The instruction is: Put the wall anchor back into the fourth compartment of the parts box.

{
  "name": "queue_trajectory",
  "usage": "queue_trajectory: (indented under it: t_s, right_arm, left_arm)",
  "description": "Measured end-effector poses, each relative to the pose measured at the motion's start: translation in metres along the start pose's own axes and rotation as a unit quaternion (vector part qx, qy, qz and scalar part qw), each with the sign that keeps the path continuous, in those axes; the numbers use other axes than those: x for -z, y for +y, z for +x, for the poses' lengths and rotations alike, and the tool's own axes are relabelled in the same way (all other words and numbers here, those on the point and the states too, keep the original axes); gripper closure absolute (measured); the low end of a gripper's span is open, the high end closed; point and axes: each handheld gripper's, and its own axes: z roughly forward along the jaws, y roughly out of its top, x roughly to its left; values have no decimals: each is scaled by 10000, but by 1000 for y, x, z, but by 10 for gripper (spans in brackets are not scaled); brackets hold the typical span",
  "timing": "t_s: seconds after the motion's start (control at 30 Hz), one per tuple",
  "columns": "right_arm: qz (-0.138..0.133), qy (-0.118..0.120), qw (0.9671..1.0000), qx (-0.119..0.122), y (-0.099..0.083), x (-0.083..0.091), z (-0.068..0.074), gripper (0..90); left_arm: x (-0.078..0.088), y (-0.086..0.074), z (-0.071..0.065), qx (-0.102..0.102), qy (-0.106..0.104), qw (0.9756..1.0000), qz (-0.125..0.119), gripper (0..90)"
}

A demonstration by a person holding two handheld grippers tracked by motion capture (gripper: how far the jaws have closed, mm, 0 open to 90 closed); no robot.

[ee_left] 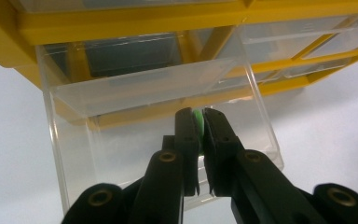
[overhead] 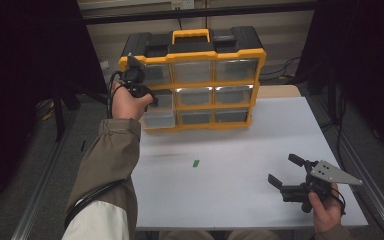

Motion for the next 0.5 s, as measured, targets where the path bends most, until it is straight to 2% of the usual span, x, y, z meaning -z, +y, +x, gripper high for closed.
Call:
queue_trajectory:
  t_s: [0.2,0.3,0.5]
  right_arm:
    - [-6,27,10000,9,0,0,0,0]
    - [-3,30,10000,4,0,0,0,0]
    - [-7,36,10000,29,0,0,0,0]
  left_arm:
    - [-4,-1,1,70,36,10000,-14,851]
    - [-5,-2,3,-13,84,10000,37,851]
    - [-6,-3,4,30,171,9998,29,850]
